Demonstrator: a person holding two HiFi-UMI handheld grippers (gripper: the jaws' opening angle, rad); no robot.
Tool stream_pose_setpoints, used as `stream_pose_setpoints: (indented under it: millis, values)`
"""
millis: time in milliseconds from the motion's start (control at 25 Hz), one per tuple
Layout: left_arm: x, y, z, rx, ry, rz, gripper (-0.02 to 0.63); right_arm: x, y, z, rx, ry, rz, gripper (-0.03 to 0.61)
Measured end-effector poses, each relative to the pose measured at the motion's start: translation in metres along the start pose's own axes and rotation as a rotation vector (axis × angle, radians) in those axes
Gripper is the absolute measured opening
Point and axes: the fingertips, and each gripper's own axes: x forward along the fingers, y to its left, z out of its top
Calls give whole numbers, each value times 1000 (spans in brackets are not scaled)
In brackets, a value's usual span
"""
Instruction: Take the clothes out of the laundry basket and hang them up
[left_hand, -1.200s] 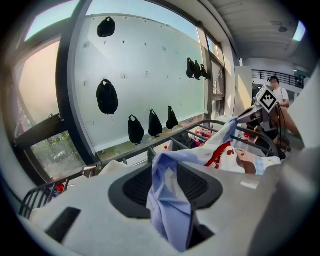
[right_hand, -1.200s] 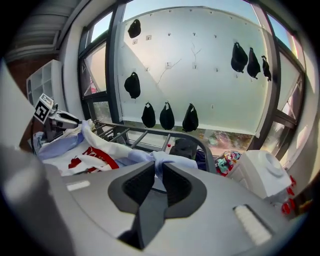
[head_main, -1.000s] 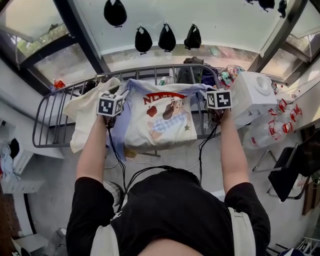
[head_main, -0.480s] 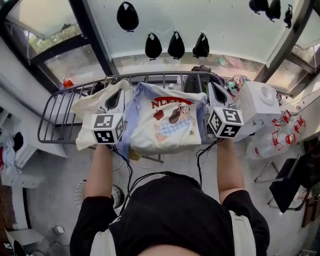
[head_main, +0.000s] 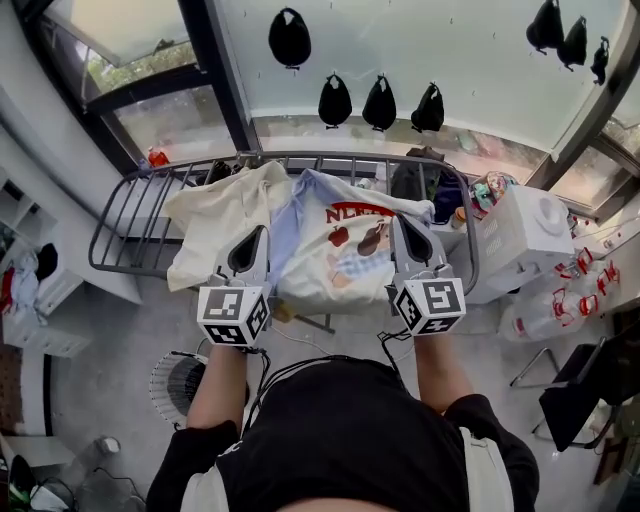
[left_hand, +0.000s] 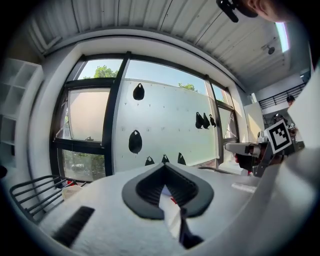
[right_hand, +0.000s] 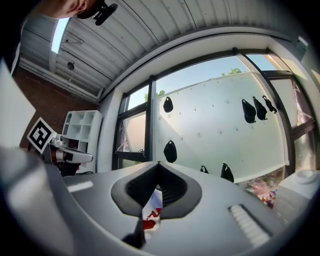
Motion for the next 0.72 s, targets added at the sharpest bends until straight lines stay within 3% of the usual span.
stream_pose_setpoints:
  millis: [720]
  values:
    - [-30, 18, -20, -15, 17, 52, 3, -2, 28, -26, 25, 104, 30, 12]
